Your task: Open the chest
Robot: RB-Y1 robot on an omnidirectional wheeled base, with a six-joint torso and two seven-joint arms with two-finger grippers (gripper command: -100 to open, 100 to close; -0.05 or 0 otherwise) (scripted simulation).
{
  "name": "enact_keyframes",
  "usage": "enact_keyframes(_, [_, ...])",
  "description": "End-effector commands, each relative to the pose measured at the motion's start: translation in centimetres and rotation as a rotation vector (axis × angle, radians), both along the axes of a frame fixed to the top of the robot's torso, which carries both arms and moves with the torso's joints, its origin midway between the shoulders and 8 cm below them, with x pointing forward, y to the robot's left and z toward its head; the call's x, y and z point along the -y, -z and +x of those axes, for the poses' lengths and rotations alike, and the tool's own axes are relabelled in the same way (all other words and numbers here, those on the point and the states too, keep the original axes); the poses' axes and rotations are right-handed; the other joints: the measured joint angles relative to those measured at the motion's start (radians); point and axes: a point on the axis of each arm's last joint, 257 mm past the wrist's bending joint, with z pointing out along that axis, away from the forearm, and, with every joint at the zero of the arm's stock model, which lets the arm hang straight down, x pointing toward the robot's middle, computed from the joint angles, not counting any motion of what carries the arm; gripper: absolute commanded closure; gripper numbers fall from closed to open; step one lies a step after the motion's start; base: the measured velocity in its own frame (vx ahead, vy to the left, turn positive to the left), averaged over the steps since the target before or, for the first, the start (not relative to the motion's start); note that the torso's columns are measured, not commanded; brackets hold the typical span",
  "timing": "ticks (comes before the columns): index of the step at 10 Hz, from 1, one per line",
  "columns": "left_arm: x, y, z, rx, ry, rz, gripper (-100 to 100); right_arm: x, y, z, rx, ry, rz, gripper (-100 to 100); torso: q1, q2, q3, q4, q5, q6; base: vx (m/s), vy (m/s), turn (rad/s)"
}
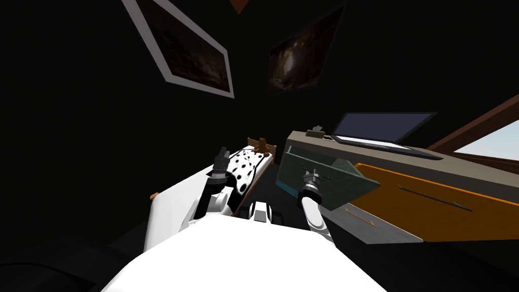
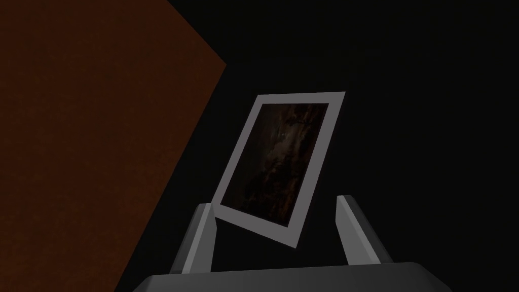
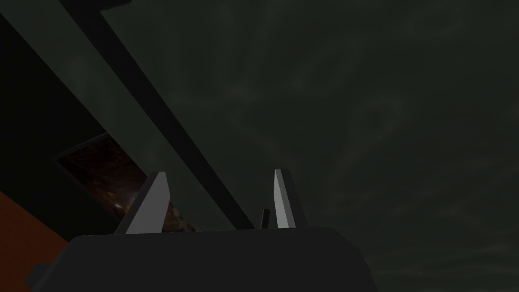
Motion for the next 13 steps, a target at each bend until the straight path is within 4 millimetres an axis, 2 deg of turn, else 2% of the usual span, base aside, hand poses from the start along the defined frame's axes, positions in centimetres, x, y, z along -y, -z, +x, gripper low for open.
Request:
enact_keyframes(1, [0.0,0.0,0.0,0.0,0.0,0.0,0,-0.2,-0.6,0.7,-0.008,-0.023,0.003,-100,0.003,0.002,0.001,0.001,0.001,0.0,0.027,0.036,-0.051])
enact_keyframes(6, [0.0,0.0,0.0,0.0,0.0,0.0,0,-0.5,-2.9,2.0,-0.006,-0.074,0.005,-100,0.003,0.011,0.007,0.003,0.001,0.0,0.012,0.034,-0.099])
enact_keyframes(7, [0.0,0.0,0.0,0.0,0.0,0.0,0,-0.8,-2.7,2.1,-0.012,-0.087,0.006,-100,0.004,0.011,0.007,0.003,0.001,0.0,-0.021,0.023,-0.072])
enact_keyframes(9, [0.0,0.0,0.0,0.0,0.0,0.0,0,-1.1,-4.1,2.6,-0.003,-0.113,0.001,-100,0.003,0.008,0.005,0.002,0.001,0.0,-0.005,0.027,-0.132])
enact_keyframes(10, [0.0,0.0,0.0,0.0,0.0,0.0,0,-1.3,-4.0,2.7,-0.008,-0.123,0.001,-100,0.004,0.007,0.004,0.002,0.001,0.0,-0.017,0.019,-0.064])
enact_keyframes(12, [0.0,0.0,0.0,0.0,0.0,0.0,0,-1.5,-5.5,3.1,0.005,-0.15,-0.009,-100,0.004,0.01,0.006,0.003,0.002,0.0,-0.024,0.027,-0.086])
enact_keyframes(13, [0.0,0.0,0.0,0.0,0.0,0.0,0,-1.8,-5.4,3.2,0.001,-0.161,-0.009,-100,0.004,0.013,0.008,0.006,0.004,0.003,-0.023,0.024,-0.077])
